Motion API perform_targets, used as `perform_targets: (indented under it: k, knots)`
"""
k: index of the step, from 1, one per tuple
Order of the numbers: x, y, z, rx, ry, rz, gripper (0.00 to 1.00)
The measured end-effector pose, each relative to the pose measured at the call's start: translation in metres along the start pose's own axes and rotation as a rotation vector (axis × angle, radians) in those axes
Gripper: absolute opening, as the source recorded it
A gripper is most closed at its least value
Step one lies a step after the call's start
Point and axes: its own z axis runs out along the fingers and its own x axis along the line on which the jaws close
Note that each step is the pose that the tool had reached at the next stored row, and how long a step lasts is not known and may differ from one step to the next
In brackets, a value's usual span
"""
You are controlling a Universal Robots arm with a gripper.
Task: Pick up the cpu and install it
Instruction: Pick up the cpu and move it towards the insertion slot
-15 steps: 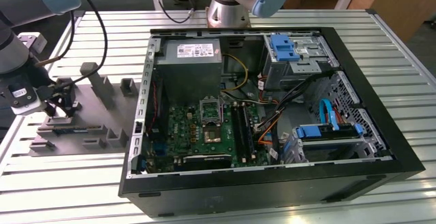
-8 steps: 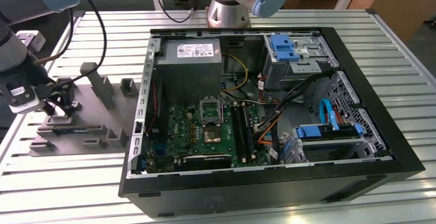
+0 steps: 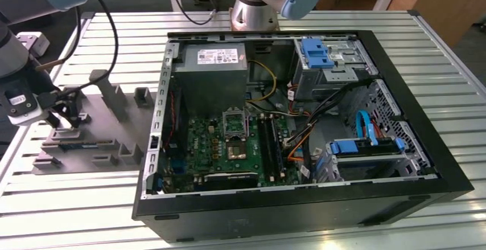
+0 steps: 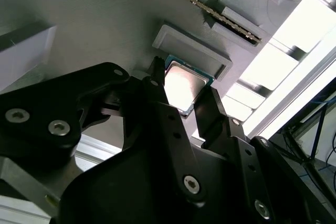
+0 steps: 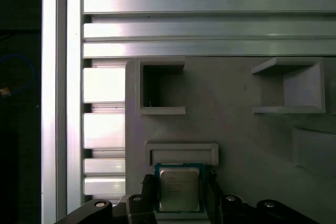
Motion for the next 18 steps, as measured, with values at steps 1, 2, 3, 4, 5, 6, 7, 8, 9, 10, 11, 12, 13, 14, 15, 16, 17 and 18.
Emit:
perform_targets:
  k: [1, 2, 3, 4, 5, 6, 7, 8, 9, 10, 11, 12, 13, 14, 15, 16, 17, 18]
  knots:
    - [0.0000, 0.0000, -0.0005, 0.0000, 0.0000, 0.000, 0.47]
    - [0.0000, 0.0000, -0.0009, 0.0000, -0.0001, 0.000, 0.47]
    - [0.0000, 0.0000, -0.0016, 0.0000, 0.0000, 0.000, 0.47]
    - [0.0000, 0.0000, -0.0021, 0.0000, 0.0000, 0.000, 0.47]
    - [0.0000, 0.0001, -0.0027, 0.0000, -0.0001, 0.000, 0.47]
    - [0.0000, 0.0001, -0.0033, -0.0001, -0.0001, 0.000, 0.47]
    - [0.0000, 0.0001, -0.0039, 0.0000, 0.0000, 0.000, 0.47]
    - [0.0000, 0.0002, -0.0045, 0.0000, -0.0001, 0.000, 0.47]
    - [0.0000, 0.0002, -0.0052, 0.0000, 0.0000, 0.000, 0.47]
    - [0.0000, 0.0002, -0.0057, -0.0001, -0.0001, 0.000, 0.47]
    - [-0.0001, 0.0003, -0.0061, -0.0001, -0.0002, 0.000, 0.47]
    - [0.0000, 0.0003, -0.0066, 0.0000, -0.0001, 0.000, 0.47]
    - [0.0000, 0.0003, -0.0070, -0.0001, -0.0002, 0.000, 0.47]
    - [0.0000, 0.0003, -0.0074, -0.0001, -0.0002, 0.000, 0.47]
    - [0.0000, 0.0003, -0.0078, -0.0001, -0.0002, 0.000, 0.47]
    - [-0.0001, 0.0003, -0.0081, -0.0001, -0.0002, 0.000, 0.47]
    - [0.0000, 0.0003, -0.0082, -0.0002, -0.0002, 0.000, 0.47]
    - [0.0000, 0.0003, -0.0084, -0.0001, -0.0001, 0.000, 0.47]
